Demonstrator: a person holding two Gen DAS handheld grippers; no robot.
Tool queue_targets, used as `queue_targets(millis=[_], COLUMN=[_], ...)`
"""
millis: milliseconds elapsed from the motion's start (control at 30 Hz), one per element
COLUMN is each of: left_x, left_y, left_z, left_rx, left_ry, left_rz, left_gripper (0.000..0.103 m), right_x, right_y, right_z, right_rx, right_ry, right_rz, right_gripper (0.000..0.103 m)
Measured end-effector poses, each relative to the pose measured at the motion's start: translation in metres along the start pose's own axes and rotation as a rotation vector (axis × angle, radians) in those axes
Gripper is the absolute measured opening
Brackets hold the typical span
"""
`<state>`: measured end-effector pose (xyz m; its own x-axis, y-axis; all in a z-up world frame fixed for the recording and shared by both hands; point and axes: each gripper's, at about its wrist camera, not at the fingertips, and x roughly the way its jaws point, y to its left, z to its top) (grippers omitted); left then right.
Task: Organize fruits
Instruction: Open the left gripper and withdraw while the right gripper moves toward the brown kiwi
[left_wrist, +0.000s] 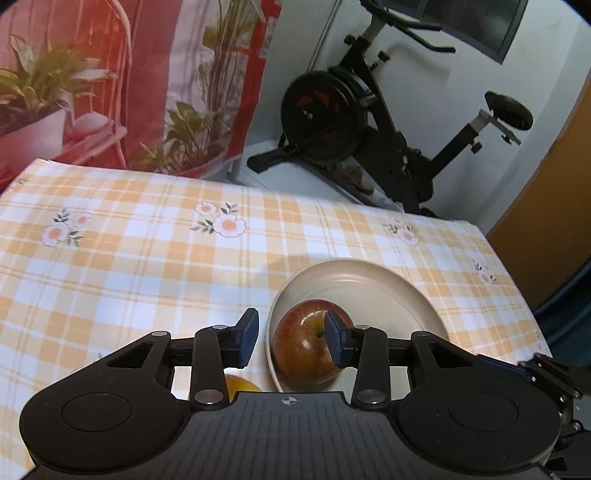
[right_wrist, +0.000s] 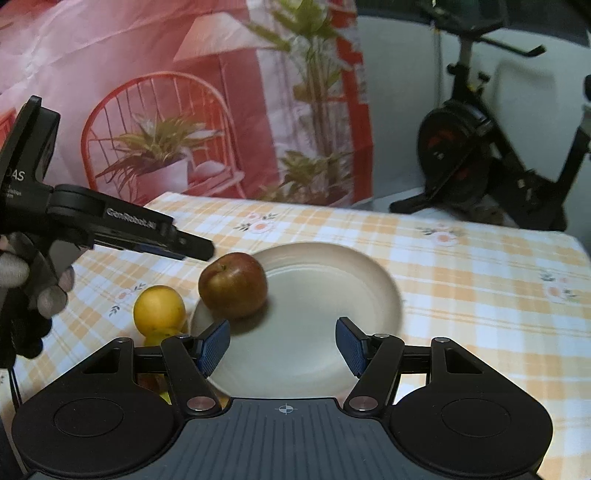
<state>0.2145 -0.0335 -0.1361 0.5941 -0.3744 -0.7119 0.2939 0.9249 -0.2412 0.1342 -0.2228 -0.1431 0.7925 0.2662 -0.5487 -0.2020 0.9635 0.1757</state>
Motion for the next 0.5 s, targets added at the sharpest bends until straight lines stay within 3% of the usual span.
queue_targets(millis=[267, 500], left_x=[-0.052, -0.091], left_y=[-0.003, 0.004], left_z=[-0.02, -0.053], left_rx=[0.03, 0.033], left_ry=[-0.073, -0.091], left_rz=[0.038, 0.079], left_gripper=[0.041, 0.041], right_x=[-0.035, -0.052], right_y=[0.0, -0.003], right_z=[-0.022, -0.042], right_rx=[0.011, 0.028], right_ry=[-0.055, -0.062], right_rz=[-0.028, -0.025], right_gripper=[0.06, 0.058])
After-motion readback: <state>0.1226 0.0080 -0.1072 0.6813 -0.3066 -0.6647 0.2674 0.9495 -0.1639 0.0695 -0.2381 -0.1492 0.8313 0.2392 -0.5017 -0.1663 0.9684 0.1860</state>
